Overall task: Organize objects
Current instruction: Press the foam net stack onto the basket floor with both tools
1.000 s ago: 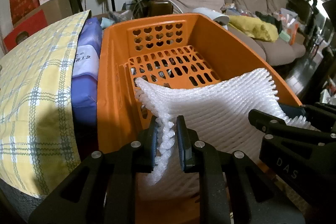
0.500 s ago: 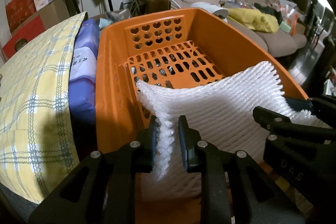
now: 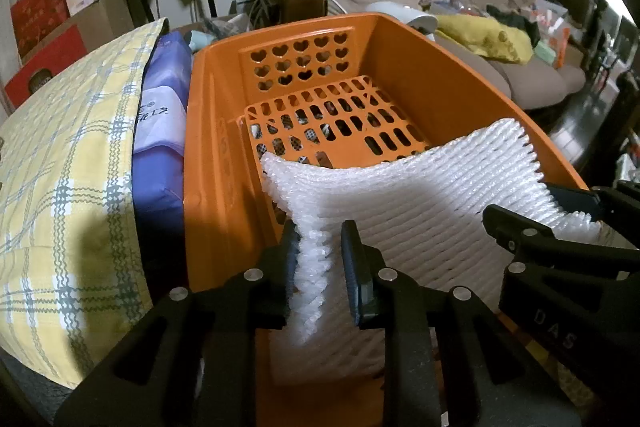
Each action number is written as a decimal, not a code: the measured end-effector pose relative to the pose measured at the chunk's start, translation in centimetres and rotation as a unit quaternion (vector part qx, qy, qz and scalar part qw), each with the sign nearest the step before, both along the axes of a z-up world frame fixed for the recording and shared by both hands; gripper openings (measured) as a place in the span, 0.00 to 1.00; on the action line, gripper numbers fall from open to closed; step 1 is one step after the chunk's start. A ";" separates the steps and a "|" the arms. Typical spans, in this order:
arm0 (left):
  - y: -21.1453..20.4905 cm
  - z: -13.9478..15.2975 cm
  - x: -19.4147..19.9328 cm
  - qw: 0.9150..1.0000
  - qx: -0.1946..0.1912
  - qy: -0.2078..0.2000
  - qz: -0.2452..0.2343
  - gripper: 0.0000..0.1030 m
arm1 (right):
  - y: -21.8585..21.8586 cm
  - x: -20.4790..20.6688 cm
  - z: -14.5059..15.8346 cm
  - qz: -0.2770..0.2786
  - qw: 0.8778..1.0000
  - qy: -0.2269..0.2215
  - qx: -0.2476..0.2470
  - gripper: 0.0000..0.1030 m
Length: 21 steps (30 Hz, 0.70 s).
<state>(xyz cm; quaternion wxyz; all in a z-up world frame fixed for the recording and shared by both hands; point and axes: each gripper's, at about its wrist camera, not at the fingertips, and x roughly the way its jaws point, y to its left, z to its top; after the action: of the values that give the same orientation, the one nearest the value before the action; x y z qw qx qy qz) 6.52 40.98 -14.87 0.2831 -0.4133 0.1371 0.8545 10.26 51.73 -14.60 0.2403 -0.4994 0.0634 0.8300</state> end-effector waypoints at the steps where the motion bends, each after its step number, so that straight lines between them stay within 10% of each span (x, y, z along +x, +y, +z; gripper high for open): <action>1: 0.0 0.0 0.0 1.000 0.000 0.000 0.002 0.21 | 0.0 0.0 0.0 0.001 1.000 0.000 0.001 0.51; 21: -0.4 0.7 -0.5 1.000 0.007 -0.004 0.011 0.22 | -0.1 0.0 0.2 -0.001 1.000 0.003 0.006 0.53</action>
<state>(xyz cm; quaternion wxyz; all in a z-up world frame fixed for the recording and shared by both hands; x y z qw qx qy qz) 6.06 40.56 -14.14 0.2772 -0.4163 0.1252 0.8568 10.23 51.68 -14.42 0.2438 -0.4951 0.0590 0.8319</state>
